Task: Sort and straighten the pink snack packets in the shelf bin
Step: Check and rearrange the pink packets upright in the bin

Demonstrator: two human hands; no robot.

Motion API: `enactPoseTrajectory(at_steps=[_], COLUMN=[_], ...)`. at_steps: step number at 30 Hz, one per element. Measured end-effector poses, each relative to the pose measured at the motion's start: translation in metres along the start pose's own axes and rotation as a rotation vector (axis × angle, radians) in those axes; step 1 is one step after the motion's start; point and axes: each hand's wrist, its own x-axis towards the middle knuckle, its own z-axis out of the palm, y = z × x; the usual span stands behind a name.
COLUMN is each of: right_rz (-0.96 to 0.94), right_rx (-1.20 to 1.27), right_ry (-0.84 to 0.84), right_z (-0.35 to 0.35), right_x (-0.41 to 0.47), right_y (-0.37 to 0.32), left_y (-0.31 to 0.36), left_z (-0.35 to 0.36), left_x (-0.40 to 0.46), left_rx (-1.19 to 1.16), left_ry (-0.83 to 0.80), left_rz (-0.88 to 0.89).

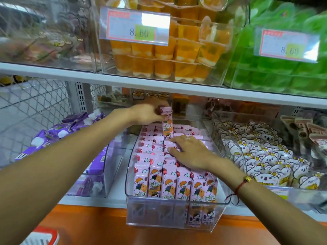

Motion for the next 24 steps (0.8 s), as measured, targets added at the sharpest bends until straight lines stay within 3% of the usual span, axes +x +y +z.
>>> enactPoseTrajectory(at_steps=[6,12,17,18,22,24], right_rz=[-0.013,0.000,-0.031,-0.053,-0.125,-0.143], right_rx=[0.019,0.021,-0.062,-0.062,-0.073,-0.095], right_ry=[-0.008,-0.003,0.132,0.146,0.144,0.138], right_z=[-0.002,-0.004,-0.013,-0.013,-0.006,0.002], right_x=[-0.001,-0.006,-0.030,-0.039,-0.078,-0.094], right_y=[0.000,-0.002,-0.006,-0.008,-0.019,-0.023], left_y=[0.015,0.005,0.000,0.000,-0.001,-0.001], left_z=[0.015,0.029,0.045,0.044,0.039,0.039], left_x=[0.013,0.010,0.007,0.008,0.008,0.006], left_rx=[0.028,0.270,0.302,0.305,0.357,0.362], left_ry=[0.026,-0.234,0.063,0.058,-0.199,-0.216], left_rz=[0.034,-0.067,0.001,0.007,0.026,0.038])
